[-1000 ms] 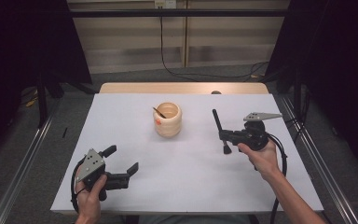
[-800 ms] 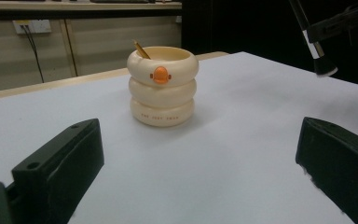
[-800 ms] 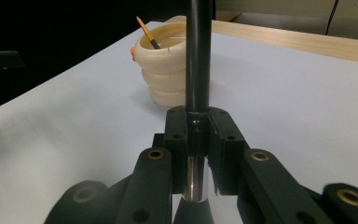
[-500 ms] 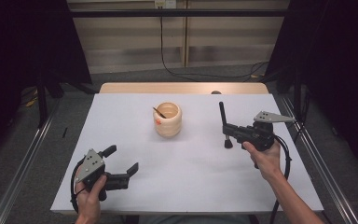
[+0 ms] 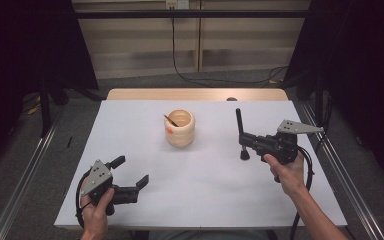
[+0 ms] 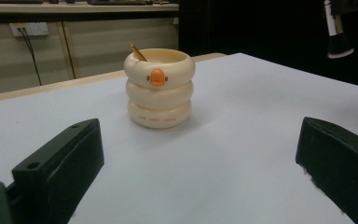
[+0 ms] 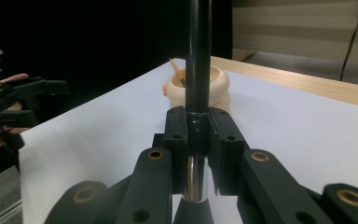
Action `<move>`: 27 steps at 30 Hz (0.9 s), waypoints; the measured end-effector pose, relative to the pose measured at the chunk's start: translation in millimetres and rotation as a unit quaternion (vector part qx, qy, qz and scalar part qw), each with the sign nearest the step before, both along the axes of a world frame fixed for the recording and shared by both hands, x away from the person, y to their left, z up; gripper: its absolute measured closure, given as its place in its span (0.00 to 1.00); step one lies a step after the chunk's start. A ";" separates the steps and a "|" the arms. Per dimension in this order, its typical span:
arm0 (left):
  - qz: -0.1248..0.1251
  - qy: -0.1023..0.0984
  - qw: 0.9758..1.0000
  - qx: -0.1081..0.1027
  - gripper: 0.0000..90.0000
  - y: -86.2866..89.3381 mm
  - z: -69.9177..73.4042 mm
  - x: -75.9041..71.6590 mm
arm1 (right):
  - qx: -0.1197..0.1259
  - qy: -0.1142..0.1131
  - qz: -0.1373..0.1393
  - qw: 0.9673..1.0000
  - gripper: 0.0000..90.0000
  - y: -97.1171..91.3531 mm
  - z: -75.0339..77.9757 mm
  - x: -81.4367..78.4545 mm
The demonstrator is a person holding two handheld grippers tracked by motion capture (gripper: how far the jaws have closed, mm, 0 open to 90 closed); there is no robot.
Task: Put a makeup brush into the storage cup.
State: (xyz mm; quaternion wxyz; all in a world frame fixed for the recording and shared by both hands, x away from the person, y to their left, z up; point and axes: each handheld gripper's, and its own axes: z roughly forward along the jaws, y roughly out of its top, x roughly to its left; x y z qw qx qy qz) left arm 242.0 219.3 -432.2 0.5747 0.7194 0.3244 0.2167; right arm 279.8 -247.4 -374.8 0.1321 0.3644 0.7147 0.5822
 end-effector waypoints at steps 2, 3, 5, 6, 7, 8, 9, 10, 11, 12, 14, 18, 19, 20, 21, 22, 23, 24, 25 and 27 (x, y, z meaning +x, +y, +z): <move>-0.003 0.002 1.000 -0.003 0.01 0.3 -0.3 0.4 | -0.003 -0.004 0.006 1.000 0.88 1.6 3.1 -2.9; -0.004 0.003 1.000 -0.004 0.01 0.6 -0.5 0.6 | -0.004 -0.006 0.010 1.000 0.88 2.0 4.2 -4.2; -0.002 0.002 1.000 -0.001 0.01 0.9 -0.4 0.8 | -0.007 -0.008 0.020 1.000 0.88 3.6 5.7 -6.4; -0.001 0.002 1.000 -0.003 0.01 1.0 -0.4 0.9 | -0.009 -0.011 0.022 1.000 0.88 4.7 6.4 -7.7; 0.000 0.002 1.000 -0.004 0.01 0.8 -0.4 1.0 | -0.006 -0.011 0.031 0.999 0.88 6.2 7.1 -8.7; 0.000 0.002 1.000 -0.003 0.01 1.0 -0.4 1.0 | -0.006 -0.010 0.035 0.999 0.88 7.1 7.3 -9.1; -0.001 0.002 1.000 -0.003 0.01 1.0 -0.4 0.9 | -0.007 -0.012 0.039 0.999 0.88 8.9 7.5 -9.8; -0.001 0.002 1.000 -0.003 0.01 1.0 -0.4 0.9 | -0.009 -0.010 0.046 0.999 0.88 11.2 7.5 -10.3; -0.001 0.001 1.000 -0.002 0.01 1.1 -0.2 0.7 | -0.010 -0.010 0.049 0.999 0.88 12.4 7.4 -10.7; -0.001 0.002 1.000 -0.005 0.01 1.3 -0.2 0.7 | -0.010 -0.008 0.054 0.998 0.88 14.3 7.2 -11.2; -0.001 0.002 1.000 -0.004 0.01 1.5 -0.3 0.7 | -0.017 -0.008 0.063 0.998 0.88 18.9 7.3 -12.5; -0.001 0.004 1.000 0.001 0.01 1.4 -1.0 1.8 | -0.021 -0.008 0.080 0.997 0.88 27.6 8.8 -14.9; -0.001 0.005 1.000 -0.001 0.01 1.4 -1.0 1.9 | -0.023 -0.009 0.087 0.996 0.88 30.4 9.0 -15.5; -0.001 0.005 1.000 -0.002 0.01 1.6 -1.0 2.1 | -0.024 -0.008 0.091 0.996 0.88 32.8 8.9 -16.1; 0.001 0.005 1.000 -0.002 0.01 1.6 -1.0 1.9 | -0.025 -0.008 0.095 0.995 0.88 34.7 8.6 -16.5; 0.001 0.004 1.000 -0.003 0.01 1.8 -0.9 2.0 | -0.028 -0.007 0.101 0.995 0.88 37.7 8.0 -17.1; 0.000 0.004 1.000 -0.004 0.01 2.0 -0.9 2.1 | -0.030 -0.006 0.105 0.994 0.88 39.4 7.8 -17.5; 0.001 0.004 1.000 -0.003 0.01 2.0 -0.9 2.2 | -0.032 -0.006 0.109 0.994 0.88 41.8 7.5 -17.8; 0.002 0.004 1.000 -0.002 0.01 2.0 -1.0 2.3 | -0.034 -0.005 0.111 0.993 0.88 44.4 7.3 -17.8; 0.001 0.005 1.000 -0.002 0.01 1.7 -1.2 2.4 | -0.035 -0.002 0.115 0.993 0.88 47.6 6.9 -16.7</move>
